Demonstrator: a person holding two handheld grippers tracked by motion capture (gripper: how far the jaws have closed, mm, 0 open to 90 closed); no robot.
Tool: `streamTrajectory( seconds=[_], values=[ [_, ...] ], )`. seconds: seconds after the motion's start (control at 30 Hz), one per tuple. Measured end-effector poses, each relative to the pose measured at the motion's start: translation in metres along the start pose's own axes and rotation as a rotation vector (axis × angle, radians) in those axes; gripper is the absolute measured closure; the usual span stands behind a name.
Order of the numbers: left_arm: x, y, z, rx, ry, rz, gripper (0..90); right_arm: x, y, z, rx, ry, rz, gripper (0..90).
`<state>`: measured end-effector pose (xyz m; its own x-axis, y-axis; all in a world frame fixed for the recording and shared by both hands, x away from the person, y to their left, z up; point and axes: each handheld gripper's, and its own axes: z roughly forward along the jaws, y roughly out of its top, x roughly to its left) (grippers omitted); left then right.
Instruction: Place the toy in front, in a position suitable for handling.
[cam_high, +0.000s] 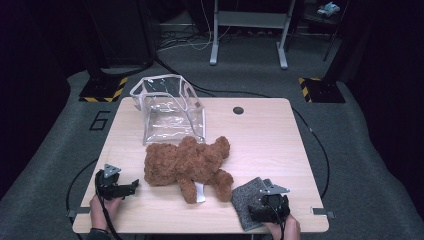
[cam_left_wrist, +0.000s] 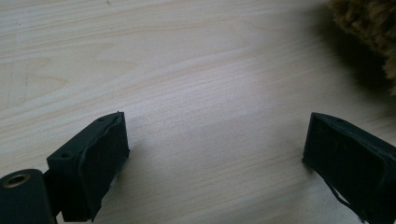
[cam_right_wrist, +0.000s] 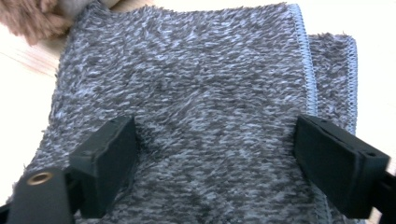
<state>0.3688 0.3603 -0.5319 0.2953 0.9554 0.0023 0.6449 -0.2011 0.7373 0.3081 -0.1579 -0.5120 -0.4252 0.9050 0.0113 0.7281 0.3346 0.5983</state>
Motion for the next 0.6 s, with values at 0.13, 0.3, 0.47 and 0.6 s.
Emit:
streamTrajectory(
  seconds=[0.13, 0.3, 0.47, 0.6],
  values=[
    [-0.0001, 0.0000, -0.0001, 0.001, 0.000, -0.002, 6.2, -0.0003, 0.0029, 0.0002, 0.022, 0.000, -0.009, 17.8],
    [-0.0001, -0.0001, -0.0001, 0.001, 0.000, -0.002, 6.3, -0.0019, 0.0029, -0.0013, 0.020, 0.000, -0.012, 25.8],
    [-0.0002, -0.0001, -0.0001, 0.001, 0.000, -0.001, 6.3, -0.0072, 0.0001, -0.0049, -0.008, -0.001, -0.003, 41.1],
    [-0.0001, 0.0000, -0.0001, 0.001, 0.000, -0.001, 6.3, -0.0099, -0.0008, -0.0060, -0.019, -0.008, -0.001, 49.4]
  ],
)
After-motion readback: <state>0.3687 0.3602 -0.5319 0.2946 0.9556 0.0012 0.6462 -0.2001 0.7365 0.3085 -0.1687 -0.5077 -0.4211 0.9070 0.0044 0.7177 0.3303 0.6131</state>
